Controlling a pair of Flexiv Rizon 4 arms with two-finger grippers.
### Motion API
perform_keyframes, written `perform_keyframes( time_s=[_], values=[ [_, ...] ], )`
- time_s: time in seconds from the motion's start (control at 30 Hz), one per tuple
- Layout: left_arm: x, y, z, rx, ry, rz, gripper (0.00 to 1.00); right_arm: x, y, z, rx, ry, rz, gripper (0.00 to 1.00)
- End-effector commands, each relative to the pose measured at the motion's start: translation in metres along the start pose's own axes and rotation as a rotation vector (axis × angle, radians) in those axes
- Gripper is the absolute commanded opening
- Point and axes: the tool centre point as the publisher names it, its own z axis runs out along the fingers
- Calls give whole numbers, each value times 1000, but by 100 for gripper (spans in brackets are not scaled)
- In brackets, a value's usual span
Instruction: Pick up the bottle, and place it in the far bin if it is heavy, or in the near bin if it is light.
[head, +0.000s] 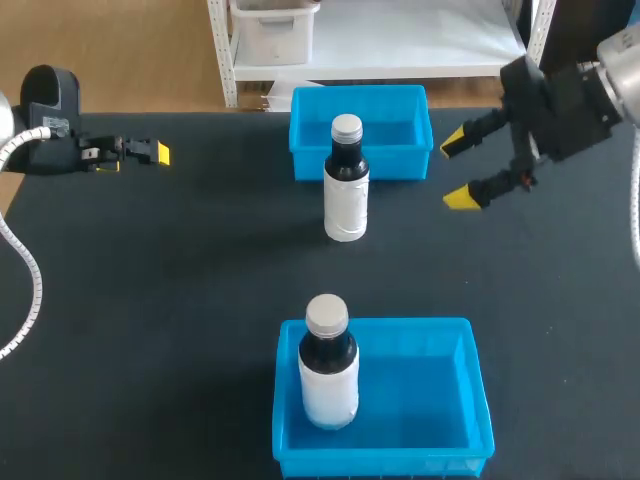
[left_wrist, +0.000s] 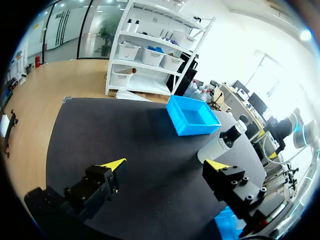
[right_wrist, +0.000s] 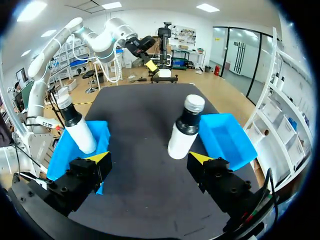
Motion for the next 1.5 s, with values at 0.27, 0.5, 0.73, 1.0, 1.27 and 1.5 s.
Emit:
perform_keyframes(
  time_s=[0.27, 0.5, 0.73, 1.0, 1.27, 1.5],
  values=[
    [0, 0, 0, 0, 0, 0, 100, 3, -77, 30, -87, -49, -38, 100],
    [0, 0, 0, 0, 0, 0, 100, -5, -89, 62, -100, -68, -31, 100],
    [0, 0, 0, 0, 0, 0, 100, -23, -86, 81, -93, -93, -30, 100],
    [0, 0, 0, 0, 0, 0, 100, -34, -77, 97, -124, -120, -20, 100],
    [0, 0, 0, 0, 0, 0, 100, -46, -67, 109, -139, -133, -19, 100],
    [0, 0, 0, 0, 0, 0, 100, -51, -70, 118, -133, -135, -9, 100]
  ],
)
